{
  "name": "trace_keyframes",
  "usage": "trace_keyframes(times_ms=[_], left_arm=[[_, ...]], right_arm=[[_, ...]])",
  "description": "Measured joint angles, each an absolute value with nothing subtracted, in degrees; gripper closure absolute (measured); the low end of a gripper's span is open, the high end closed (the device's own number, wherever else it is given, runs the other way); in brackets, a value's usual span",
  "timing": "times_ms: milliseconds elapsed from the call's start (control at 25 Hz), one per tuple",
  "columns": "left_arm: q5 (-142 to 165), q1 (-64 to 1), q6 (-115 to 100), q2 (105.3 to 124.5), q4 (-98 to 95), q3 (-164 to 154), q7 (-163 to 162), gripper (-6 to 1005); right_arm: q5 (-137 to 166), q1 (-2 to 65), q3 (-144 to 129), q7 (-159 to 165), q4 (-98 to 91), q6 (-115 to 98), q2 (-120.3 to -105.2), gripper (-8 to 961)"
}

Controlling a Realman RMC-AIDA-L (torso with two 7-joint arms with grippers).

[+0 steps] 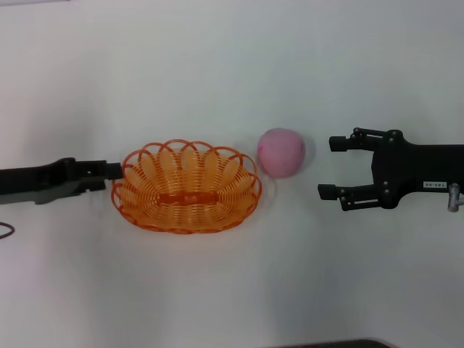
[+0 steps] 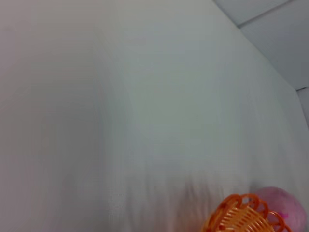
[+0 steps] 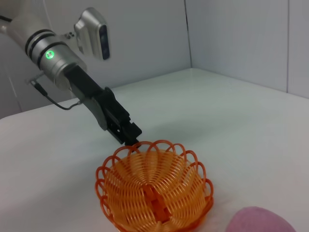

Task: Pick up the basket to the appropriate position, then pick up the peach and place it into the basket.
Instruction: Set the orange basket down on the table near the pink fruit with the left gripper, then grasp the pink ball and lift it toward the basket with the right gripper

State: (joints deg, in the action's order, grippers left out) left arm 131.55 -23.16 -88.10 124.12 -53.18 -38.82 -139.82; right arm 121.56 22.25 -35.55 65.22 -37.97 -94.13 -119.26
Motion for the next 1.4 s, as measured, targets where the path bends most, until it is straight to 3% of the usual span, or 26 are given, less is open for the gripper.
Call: trace_keyframes(times_ms=[360,880,1080,1400], left_arm=[[128.67,-20.29,-88.45,123.92,-58.79,-33.76,-130.59,479],[121.89,-18.28,-99.55,123.08,-55.72,-32.02,-99.60,475],[122.49,-16.90,-101.38,123.92,-55.57,-32.99,-86.18,474],[123.17,-15.98,-102.88,123.60,-54.54,-34.29,-79.62,472]], right_arm=[[121.56,22.35,-34.93,65.21,-37.97,-94.12,-119.26,28],[121.56,22.59,-34.78,65.19,-37.92,-94.13,-119.33,29],[121.55,22.59,-34.66,65.08,-37.89,-94.18,-119.35,28],[121.55,22.71,-34.36,65.18,-37.95,-94.42,-119.36,28]])
